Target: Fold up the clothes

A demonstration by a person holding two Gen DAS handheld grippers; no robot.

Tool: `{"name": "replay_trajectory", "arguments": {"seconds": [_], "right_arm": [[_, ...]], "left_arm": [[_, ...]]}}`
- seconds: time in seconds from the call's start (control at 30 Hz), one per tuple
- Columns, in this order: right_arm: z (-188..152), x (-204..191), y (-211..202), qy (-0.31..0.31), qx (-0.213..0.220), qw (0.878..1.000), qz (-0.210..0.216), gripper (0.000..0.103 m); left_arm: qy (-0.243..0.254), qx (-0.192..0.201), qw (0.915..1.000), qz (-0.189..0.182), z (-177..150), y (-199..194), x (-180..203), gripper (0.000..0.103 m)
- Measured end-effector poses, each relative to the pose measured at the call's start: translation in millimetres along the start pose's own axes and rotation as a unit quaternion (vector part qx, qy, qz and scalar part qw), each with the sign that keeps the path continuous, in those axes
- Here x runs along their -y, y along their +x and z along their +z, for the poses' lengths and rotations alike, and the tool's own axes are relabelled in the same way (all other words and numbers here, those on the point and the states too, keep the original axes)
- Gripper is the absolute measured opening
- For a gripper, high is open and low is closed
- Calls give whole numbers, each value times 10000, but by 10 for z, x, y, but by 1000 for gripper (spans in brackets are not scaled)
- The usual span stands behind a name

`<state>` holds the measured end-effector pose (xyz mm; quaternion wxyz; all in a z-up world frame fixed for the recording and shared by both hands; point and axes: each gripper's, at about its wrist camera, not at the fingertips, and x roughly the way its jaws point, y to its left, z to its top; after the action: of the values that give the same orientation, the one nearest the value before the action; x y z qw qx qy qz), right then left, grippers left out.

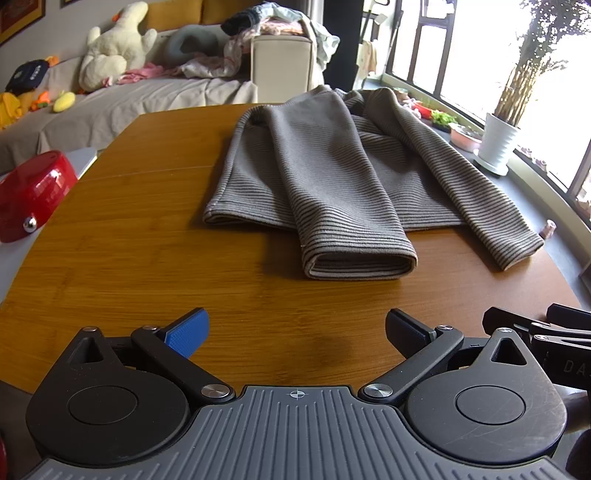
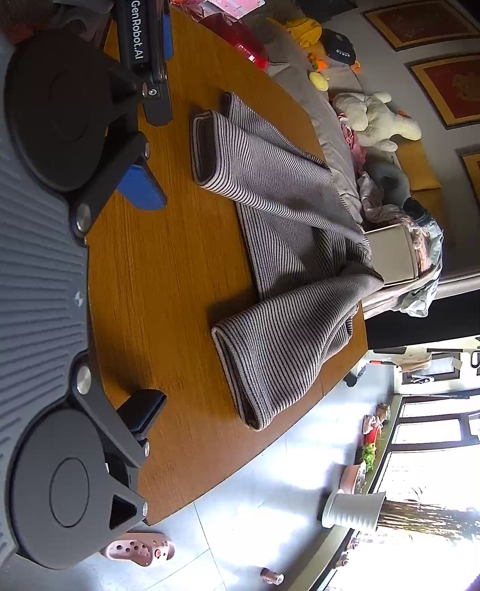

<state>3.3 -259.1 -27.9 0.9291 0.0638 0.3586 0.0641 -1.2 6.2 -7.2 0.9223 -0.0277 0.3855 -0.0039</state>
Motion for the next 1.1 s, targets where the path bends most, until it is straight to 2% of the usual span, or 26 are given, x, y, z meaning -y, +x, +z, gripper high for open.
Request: {"name": "replay_trajectory", "arguments": {"seconds": [1.1], "right_arm": [[27, -7, -45, -150, 189, 9994, -243, 103]], "left_arm": [[101, 191, 9997, 87, 33, -59, 44, 103]]}}
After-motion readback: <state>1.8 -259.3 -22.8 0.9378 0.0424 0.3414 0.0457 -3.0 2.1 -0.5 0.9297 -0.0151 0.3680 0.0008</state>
